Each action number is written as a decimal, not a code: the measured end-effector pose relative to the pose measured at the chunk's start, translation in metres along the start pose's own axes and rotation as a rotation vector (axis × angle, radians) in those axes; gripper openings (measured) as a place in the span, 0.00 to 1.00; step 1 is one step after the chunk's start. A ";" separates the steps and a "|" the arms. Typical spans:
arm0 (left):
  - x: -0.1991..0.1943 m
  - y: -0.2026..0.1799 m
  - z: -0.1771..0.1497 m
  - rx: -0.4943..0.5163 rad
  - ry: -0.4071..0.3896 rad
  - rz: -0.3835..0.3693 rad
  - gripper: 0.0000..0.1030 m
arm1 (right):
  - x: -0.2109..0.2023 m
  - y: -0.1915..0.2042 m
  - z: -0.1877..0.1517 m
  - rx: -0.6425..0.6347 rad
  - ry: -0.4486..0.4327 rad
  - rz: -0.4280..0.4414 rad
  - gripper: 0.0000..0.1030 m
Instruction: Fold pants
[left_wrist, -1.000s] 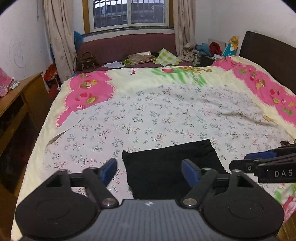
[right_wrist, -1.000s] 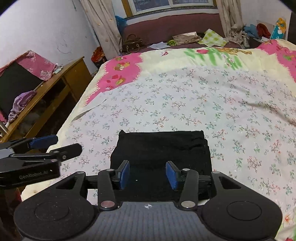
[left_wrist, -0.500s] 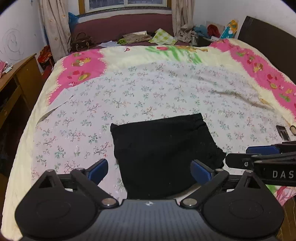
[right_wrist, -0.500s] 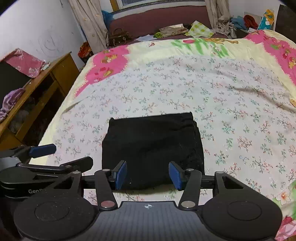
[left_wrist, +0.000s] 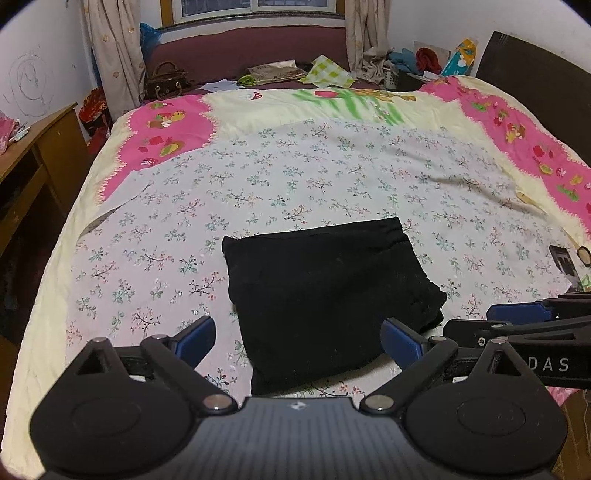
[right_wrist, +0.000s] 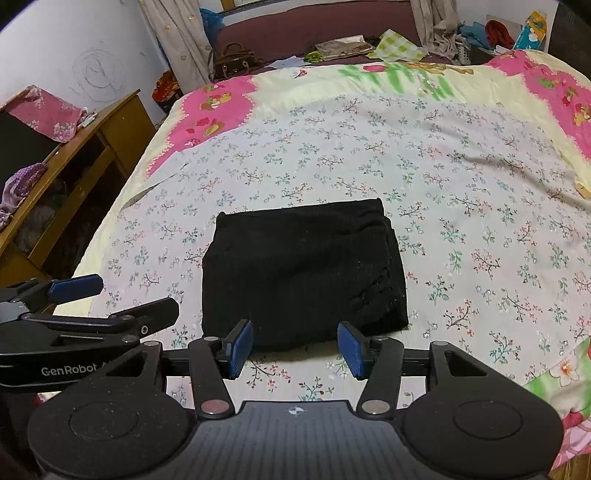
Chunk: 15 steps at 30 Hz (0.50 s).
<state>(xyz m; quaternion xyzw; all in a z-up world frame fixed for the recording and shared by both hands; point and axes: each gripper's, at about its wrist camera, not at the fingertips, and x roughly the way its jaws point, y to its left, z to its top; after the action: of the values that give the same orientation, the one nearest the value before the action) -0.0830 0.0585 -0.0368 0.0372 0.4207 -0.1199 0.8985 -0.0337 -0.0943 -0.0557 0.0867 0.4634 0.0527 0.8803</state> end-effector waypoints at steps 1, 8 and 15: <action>0.000 0.000 0.000 0.001 0.000 0.000 1.00 | -0.001 0.000 0.000 0.001 0.000 -0.001 0.34; -0.002 -0.002 -0.002 0.007 -0.002 -0.005 1.00 | -0.003 -0.002 -0.003 0.007 0.002 -0.003 0.35; -0.006 -0.004 -0.004 0.019 -0.016 -0.002 1.00 | -0.005 -0.003 -0.004 0.007 0.001 -0.005 0.35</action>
<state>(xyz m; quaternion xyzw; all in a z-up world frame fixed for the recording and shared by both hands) -0.0907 0.0566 -0.0351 0.0445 0.4123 -0.1251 0.9013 -0.0399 -0.0975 -0.0551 0.0889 0.4644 0.0490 0.8798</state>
